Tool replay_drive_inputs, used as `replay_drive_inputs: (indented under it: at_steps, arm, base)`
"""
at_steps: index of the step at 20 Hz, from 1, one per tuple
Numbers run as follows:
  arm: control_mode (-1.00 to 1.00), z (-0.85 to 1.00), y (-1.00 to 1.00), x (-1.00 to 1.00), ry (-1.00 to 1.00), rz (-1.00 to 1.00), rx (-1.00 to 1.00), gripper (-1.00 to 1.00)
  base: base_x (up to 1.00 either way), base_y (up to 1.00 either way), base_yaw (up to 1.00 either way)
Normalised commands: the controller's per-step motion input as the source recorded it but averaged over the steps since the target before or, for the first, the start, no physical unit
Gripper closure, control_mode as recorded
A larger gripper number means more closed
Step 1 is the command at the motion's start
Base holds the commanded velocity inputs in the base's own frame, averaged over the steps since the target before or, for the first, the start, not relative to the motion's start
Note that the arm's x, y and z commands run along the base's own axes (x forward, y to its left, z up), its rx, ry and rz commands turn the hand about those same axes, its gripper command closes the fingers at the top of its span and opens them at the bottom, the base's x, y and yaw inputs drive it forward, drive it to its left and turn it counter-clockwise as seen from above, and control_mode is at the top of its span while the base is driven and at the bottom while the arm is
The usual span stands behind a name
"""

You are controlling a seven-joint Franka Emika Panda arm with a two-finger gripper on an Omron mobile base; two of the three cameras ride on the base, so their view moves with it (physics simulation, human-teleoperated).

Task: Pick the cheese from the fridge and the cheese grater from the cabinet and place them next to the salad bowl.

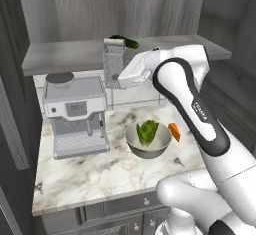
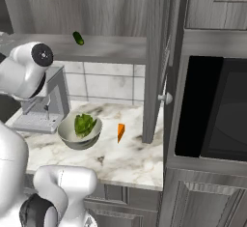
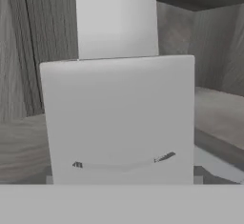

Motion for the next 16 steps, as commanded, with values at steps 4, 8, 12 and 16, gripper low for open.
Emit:
replay_drive_inputs:
  at_steps: [4, 8, 12, 16]
  arm:
    - [-1.00, -0.34, -0.03, -0.72, 0.06, 0.00, 0.00, 1.00]
    - [-1.00, -0.51, 0.00, -0.55, 0.10, 0.00, -0.02, 1.00]
    - [-1.00, -0.69, -0.04, -0.27, 0.15, 0.00, -0.05, 1.00]
    - [-1.00, -0.69, -0.06, -0.05, 0.28, 0.00, 0.00, 1.00]
  base:
    - [0.00, 0.00, 0.00]
    - [0.00, 0.00, 0.00]
    - [0.00, 0.00, 0.00]
    - [0.00, 0.00, 0.00]
